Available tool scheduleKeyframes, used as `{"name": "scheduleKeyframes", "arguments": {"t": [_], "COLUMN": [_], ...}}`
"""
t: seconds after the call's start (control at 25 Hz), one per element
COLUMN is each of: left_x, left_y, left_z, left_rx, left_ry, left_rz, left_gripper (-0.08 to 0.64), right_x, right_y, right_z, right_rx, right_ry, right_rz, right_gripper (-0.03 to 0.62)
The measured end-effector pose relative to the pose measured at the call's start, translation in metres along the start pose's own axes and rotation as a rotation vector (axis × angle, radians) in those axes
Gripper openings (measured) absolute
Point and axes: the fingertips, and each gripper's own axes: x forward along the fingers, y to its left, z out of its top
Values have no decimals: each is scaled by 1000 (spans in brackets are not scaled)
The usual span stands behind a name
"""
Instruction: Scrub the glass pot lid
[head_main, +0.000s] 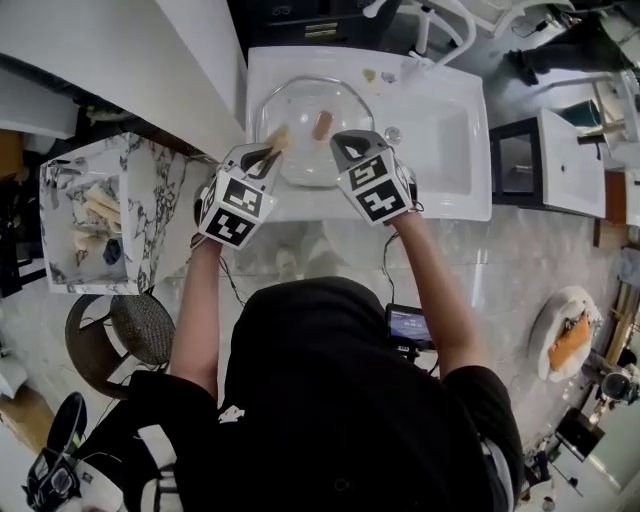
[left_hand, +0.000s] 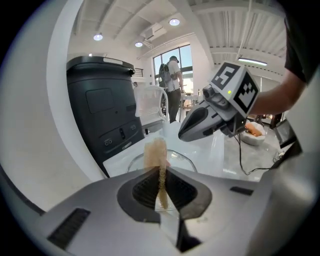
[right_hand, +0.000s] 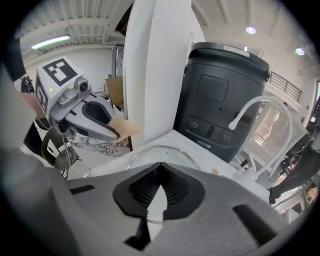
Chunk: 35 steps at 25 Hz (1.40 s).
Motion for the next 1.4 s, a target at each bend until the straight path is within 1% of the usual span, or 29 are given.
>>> {"name": "scheduleKeyframes", "arguments": {"t": [0.12,0.32,0.52,0.64,0.76,0.84,0.96,1.28,1.4], "left_x": [-19,-50,-83,-103,-122,-132,-143,-153,-153], "left_y": [1,3,0,0,-2,-4,-10,-14,-15], "left_z": [15,30,50,57,59,62,71,92,99], "left_rx": [12,61,5,-16,-40,-55,-89,-92,-87], "left_ry": [-46,-103,-238,-281,-318,-345,-397,-468,-473], "left_rz": [34,124,125,146,156,146,111,97,112], "left_gripper": [17,17,17,17,17,17,17,17,17], "right_x": [-20,-48,-78,-95,-107,-115,-128,-153,-162], "right_y": [6,14,23,30,41,46,51,52,47], "right_z": [17,39,56,63,68,72,81,102,105], "right_rx": [35,65,89,116,114,116,120,98,96], "right_ry": [-66,-158,-251,-294,-317,-334,-366,-443,-462], "right_rz": [-40,-124,-201,-227,-246,-256,-268,-307,-309], "right_gripper": [-2,-2,-2,-2,-2,-2,-2,-2,-2]}}
